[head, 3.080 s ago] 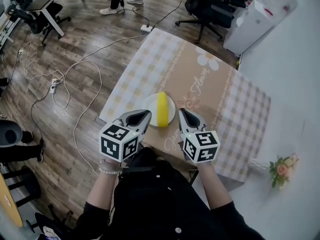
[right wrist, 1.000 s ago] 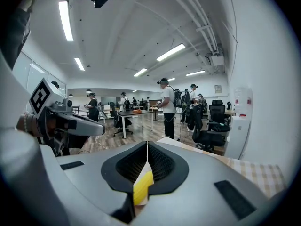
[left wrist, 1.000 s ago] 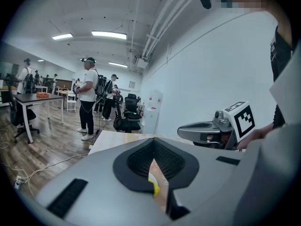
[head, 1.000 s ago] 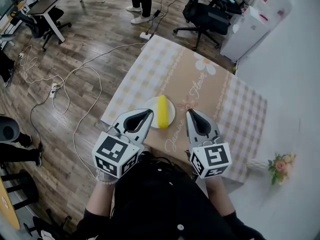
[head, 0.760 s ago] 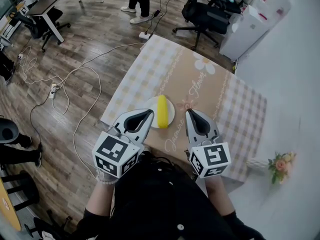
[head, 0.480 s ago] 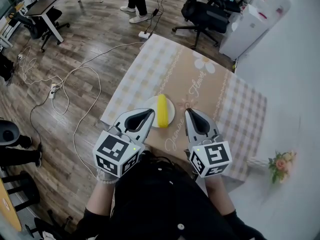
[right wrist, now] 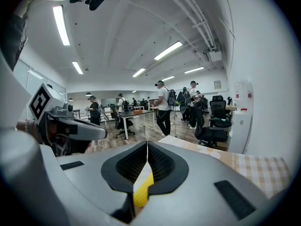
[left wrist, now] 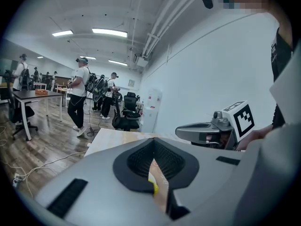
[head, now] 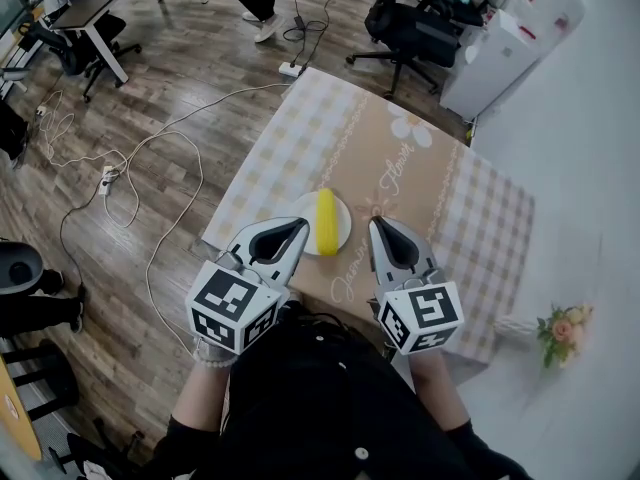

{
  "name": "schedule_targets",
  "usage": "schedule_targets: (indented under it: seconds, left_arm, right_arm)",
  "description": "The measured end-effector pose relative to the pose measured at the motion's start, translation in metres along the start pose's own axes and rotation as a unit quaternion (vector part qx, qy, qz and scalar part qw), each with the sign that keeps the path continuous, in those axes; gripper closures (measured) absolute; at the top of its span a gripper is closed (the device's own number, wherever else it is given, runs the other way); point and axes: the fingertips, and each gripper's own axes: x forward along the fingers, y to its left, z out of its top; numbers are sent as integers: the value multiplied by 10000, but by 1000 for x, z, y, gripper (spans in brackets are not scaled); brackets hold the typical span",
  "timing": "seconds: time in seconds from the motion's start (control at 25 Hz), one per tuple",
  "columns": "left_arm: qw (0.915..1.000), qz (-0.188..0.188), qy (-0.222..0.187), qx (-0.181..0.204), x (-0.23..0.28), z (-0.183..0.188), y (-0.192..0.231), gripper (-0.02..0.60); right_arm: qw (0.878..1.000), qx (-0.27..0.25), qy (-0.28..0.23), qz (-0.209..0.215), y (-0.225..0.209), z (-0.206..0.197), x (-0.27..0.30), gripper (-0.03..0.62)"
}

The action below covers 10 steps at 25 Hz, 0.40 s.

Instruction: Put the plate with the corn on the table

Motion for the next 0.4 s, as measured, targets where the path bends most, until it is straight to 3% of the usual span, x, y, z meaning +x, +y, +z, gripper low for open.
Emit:
schedule_targets:
  seconds: [0.4]
  left_arm:
    - [9999, -27, -13, -109, 1, -1, 1, 568]
  right_arm:
    - [10000, 31, 44, -5, -1, -2, 2, 551]
